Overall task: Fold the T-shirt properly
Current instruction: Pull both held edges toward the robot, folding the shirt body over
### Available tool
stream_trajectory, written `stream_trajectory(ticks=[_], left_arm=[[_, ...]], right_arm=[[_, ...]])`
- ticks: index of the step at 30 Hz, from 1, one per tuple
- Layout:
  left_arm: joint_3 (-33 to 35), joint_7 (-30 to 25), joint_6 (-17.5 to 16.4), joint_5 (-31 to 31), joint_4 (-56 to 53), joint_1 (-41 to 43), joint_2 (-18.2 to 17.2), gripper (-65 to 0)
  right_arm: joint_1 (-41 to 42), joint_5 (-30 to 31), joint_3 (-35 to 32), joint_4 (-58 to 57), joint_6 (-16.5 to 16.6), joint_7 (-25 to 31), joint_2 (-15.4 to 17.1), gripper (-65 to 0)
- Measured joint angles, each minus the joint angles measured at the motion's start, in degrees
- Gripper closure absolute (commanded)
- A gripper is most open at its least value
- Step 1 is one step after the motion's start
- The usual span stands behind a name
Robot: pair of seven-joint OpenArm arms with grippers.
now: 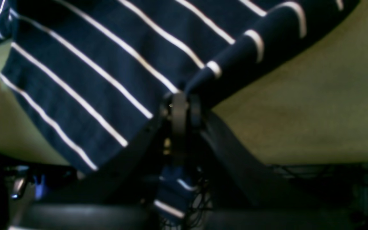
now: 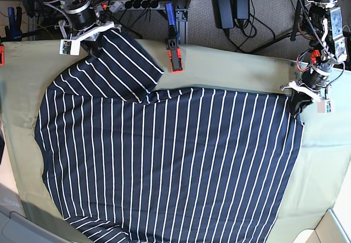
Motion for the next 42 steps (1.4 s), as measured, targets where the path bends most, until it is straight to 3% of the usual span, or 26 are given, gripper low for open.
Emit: stream_trajectory(ticks=[4, 8, 12, 32, 38, 42], left_arm=[[0.13, 0.31, -3.89, -1.53, -0.07, 0.17, -0.22, 0.0], [-0.90, 0.35, -5.33, -1.81, -0.07, 0.28, -1.05, 0.0], [-3.17, 0.31, -6.60, -1.92, -0.04, 0.50, -1.09, 0.0], [-7.06, 1.11, -7.80, -10.93, 7.34, 6.75, -3.19, 0.0], [-7.04, 1.55, -7.85, -10.88, 7.89, 6.62, -3.15, 0.0], [-7.04, 1.57, -7.85, -10.86, 7.89, 6.49, -3.15, 0.0]], right_arm=[[0.00, 0.00, 0.00, -0.02, 0.24, -0.22, 1.14, 0.0], [-0.81, 0.07, 1.07, -0.02, 0.90, -0.57, 3.04, 0.0], [-2.93, 4.17, 3.76, 0.48, 1.97, -0.76, 4.31, 0.0], [-11.91, 14.34, 15.47, 14.75, 4.26, -4.37, 6.08, 0.0], [-10.43, 10.71, 15.89, 15.28, 4.63, -4.39, 10.36, 0.0], [-10.25, 10.27, 15.89, 15.32, 4.68, -4.52, 11.13, 0.0]])
